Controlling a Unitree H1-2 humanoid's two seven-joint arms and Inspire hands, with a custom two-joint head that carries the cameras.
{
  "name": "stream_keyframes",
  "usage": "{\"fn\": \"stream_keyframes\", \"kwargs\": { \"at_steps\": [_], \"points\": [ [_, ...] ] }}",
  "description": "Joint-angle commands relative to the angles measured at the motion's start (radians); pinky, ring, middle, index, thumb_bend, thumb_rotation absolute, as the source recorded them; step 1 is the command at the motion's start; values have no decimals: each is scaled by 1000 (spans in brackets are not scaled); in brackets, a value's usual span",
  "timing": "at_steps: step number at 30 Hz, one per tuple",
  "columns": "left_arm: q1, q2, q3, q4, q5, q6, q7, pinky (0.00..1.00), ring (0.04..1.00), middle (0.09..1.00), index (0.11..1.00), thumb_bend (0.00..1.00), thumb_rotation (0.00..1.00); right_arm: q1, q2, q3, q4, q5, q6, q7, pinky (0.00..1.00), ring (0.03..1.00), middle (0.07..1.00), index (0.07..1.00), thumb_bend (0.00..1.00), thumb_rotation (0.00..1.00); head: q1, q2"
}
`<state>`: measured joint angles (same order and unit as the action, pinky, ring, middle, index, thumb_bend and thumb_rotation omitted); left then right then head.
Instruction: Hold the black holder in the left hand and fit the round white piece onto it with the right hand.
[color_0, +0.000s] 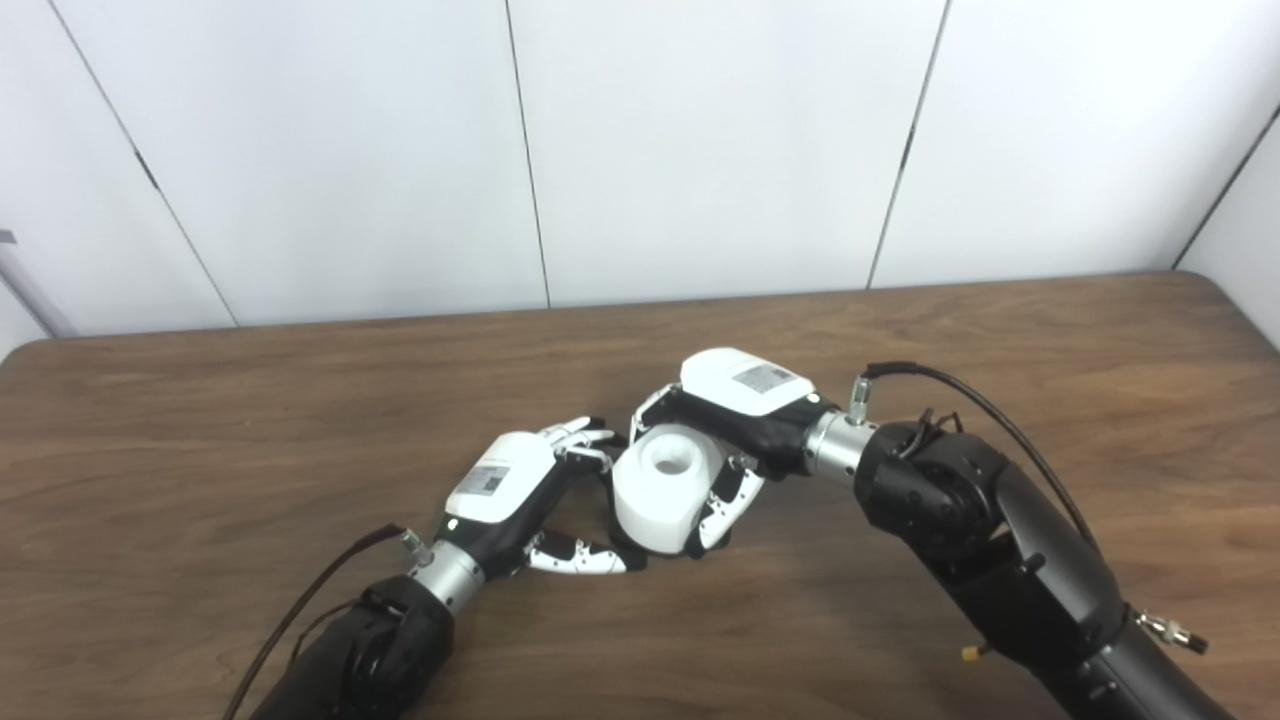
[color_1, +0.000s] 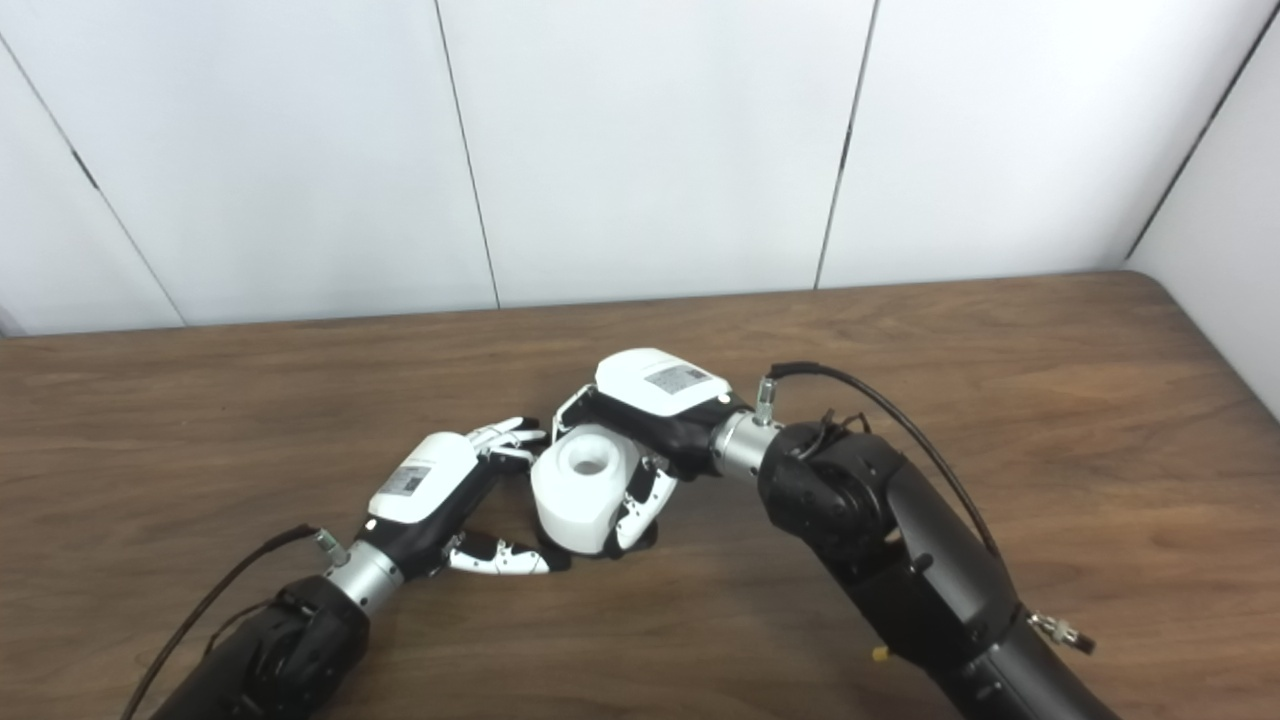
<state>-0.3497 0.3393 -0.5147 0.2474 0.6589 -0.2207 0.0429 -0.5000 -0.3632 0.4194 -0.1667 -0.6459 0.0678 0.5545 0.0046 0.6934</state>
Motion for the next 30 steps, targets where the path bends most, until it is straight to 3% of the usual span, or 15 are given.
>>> {"fn": "stream_keyframes", "kwargs": {
  "at_steps": [1, 8, 22, 30],
  "points": [
    [56, 14, -40, 41, 56, 52, -95, 881, 922, 841, 483, 524, 55, -26, 3, -18, -33, 4, 1, -6, 566, 668, 722, 840, 822, 146, 1, 1],
    [57, 10, -41, 36, 51, 63, -104, 903, 927, 845, 483, 524, 55, -18, 17, -31, -38, -4, 21, -20, 598, 697, 761, 874, 824, 144, 3, 1],
    [53, 10, -43, 35, 57, 63, -101, 895, 924, 837, 483, 524, 55, 4, 64, -91, -17, 56, -16, -96, 624, 749, 841, 997, 838, 138, 15, 8],
    [56, 15, -35, 30, 47, 61, -101, 894, 919, 832, 483, 524, 54, -49, -3, -86, -91, 57, 75, 46, 642, 823, 934, 1000, 912, 215, 21, 14]
  ]
}}
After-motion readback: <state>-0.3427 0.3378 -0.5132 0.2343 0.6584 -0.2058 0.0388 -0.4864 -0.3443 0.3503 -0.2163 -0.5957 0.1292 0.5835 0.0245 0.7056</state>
